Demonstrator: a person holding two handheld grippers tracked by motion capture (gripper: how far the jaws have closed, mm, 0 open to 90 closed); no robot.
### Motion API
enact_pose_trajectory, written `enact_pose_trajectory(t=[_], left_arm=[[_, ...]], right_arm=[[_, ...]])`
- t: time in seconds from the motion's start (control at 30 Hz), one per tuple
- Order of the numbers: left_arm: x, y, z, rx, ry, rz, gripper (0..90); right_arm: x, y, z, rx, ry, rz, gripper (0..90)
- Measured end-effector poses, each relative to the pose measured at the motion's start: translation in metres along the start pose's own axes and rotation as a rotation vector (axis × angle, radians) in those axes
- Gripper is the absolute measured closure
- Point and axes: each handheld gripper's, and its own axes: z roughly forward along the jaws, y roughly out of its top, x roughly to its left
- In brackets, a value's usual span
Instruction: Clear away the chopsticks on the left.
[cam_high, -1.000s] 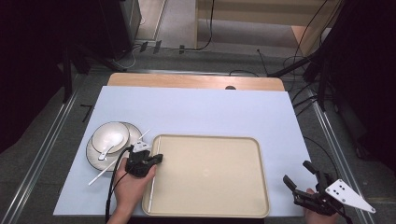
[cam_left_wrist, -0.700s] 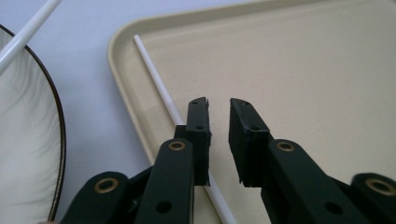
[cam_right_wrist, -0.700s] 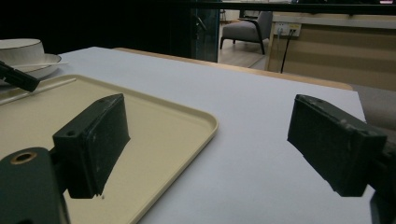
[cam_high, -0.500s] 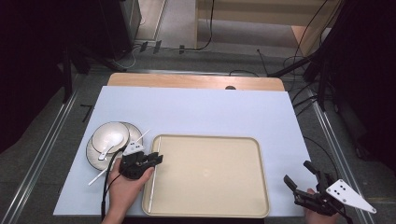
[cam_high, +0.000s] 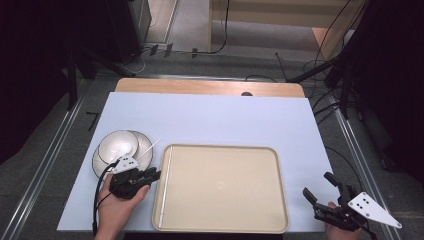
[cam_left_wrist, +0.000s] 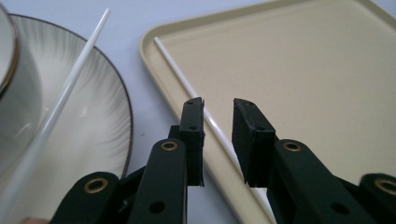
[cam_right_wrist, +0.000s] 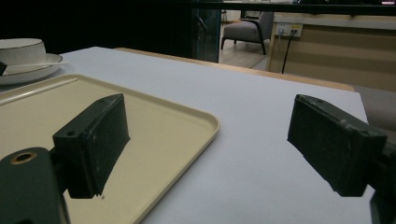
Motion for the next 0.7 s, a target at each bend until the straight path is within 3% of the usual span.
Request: enact_pose_trajectory(t=[0.23,0.43,0.7], left_arm=[[0.007,-0.005,-0.013,-0.008,0.013,0.016,73.2],[0.019,-0.012,-0.027,-0.012,0.032,-0.018,76.5],[0.032,-0.018,-0.044,-0.004,0.076,-0.022,78.0]], right_arm=[[0.001,0.0,0.001,0.003,0.002,0.0,12.9],[0.001,0.0,0.002,0.006,0.003,-0.004,12.9],[0.002,0.0,0.002,0.007,0.005,-0.004,12.9]])
